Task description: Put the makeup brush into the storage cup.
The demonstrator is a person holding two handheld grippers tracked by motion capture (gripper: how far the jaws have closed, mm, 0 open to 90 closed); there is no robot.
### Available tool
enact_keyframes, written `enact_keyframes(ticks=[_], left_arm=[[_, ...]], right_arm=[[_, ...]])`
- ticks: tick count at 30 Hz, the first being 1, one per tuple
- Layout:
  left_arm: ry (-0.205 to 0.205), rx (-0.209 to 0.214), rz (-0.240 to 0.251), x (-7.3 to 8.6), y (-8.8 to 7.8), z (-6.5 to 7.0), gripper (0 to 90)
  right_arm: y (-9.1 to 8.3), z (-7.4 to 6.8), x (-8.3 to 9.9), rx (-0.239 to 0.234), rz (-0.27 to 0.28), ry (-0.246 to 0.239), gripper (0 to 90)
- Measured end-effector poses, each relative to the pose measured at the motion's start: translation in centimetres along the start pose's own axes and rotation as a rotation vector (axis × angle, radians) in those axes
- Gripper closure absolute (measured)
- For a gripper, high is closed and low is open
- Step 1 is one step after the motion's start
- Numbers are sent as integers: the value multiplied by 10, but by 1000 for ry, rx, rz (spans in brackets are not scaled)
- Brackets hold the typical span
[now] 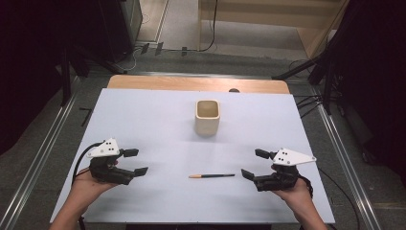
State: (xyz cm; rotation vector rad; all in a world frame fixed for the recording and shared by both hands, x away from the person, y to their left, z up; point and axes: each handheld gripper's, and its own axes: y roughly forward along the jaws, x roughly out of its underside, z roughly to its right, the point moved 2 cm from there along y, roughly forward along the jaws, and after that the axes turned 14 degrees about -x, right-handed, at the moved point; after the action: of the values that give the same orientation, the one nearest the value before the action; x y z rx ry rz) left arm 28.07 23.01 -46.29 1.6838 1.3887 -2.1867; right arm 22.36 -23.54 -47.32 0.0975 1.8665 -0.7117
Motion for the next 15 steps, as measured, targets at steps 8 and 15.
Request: enact_keyframes(ticks=[8, 15], left_arm=[[10, -2, 6, 0, 0, 0, 231], [8, -4, 11, -1, -1, 0, 231]], right_arm=[[1, 0, 0, -2, -2, -3, 137], [1, 0, 0, -5, -1, -3, 138]])
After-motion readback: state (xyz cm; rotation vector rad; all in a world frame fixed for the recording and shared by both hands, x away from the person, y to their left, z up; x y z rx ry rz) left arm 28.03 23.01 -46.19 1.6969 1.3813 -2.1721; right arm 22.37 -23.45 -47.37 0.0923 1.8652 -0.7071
